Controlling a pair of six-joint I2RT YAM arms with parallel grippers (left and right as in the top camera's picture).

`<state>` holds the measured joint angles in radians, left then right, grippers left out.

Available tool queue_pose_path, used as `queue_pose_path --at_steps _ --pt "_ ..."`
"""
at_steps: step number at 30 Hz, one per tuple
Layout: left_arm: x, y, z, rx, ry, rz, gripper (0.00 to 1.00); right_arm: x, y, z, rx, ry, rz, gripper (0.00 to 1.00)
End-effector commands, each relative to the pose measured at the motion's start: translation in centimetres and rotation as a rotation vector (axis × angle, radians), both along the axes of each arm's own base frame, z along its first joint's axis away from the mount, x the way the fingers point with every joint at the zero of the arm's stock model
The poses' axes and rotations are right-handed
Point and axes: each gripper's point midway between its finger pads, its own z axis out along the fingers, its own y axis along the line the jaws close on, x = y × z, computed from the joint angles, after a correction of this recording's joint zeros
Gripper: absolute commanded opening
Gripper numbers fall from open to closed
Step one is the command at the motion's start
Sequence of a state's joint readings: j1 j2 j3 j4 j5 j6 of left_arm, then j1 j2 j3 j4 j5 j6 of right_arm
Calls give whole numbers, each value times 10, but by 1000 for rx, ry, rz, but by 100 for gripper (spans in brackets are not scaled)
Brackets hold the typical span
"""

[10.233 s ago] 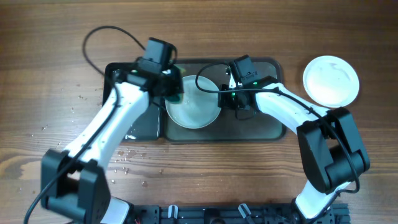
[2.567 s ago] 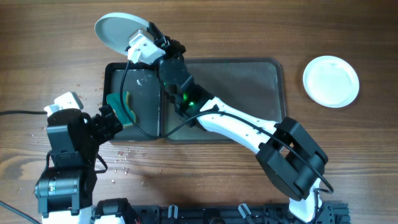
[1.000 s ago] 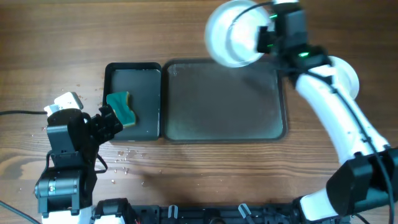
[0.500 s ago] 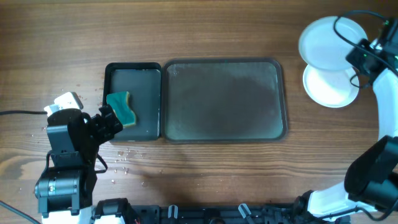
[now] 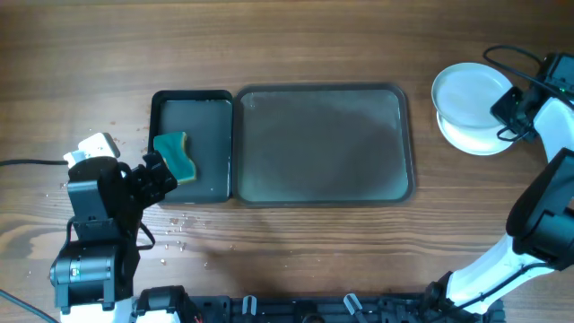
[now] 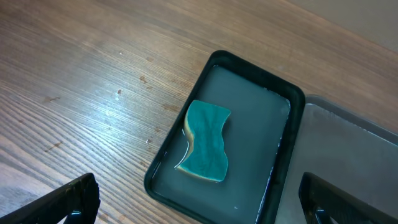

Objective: Clean dirty plates on tray and stack at the side
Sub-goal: 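Lower the plate onto the stack and open the right gripper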

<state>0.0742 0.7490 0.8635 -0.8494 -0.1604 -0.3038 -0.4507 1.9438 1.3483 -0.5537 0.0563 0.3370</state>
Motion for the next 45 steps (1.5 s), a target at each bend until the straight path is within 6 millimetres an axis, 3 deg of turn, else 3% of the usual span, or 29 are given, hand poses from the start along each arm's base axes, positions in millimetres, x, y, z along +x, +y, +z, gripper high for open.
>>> queue_pose_path --at_steps 1,12,14,18,21,27,30,32,39,45 --pt "1 2 7 14 -15 4 100 -4 -3 -8 -8 28 -14 4" --pt "1 2 7 14 -15 4 100 -30 -24 -8 -131 148 -84 4" --pt "1 2 7 14 -15 4 100 -34 -25 -9 -141 164 -89 13" --pt "1 2 7 14 -16 4 100 -39 -24 -10 -138 185 -89 15" --pt "1 2 7 14 -15 4 100 -39 -25 -10 -142 190 -90 47" --pt "1 2 7 14 -15 4 100 -40 -24 -10 -139 195 -78 58" --pt "1 2 7 14 -15 4 100 -32 -11 -14 -97 191 77 63" --pt "1 2 7 14 -15 4 100 -27 -3 -15 -74 183 167 64" --pt "1 2 7 14 -15 4 100 -40 -3 -26 -53 211 145 59" --pt "1 2 7 14 -15 4 100 -54 -12 -39 -38 225 106 31"
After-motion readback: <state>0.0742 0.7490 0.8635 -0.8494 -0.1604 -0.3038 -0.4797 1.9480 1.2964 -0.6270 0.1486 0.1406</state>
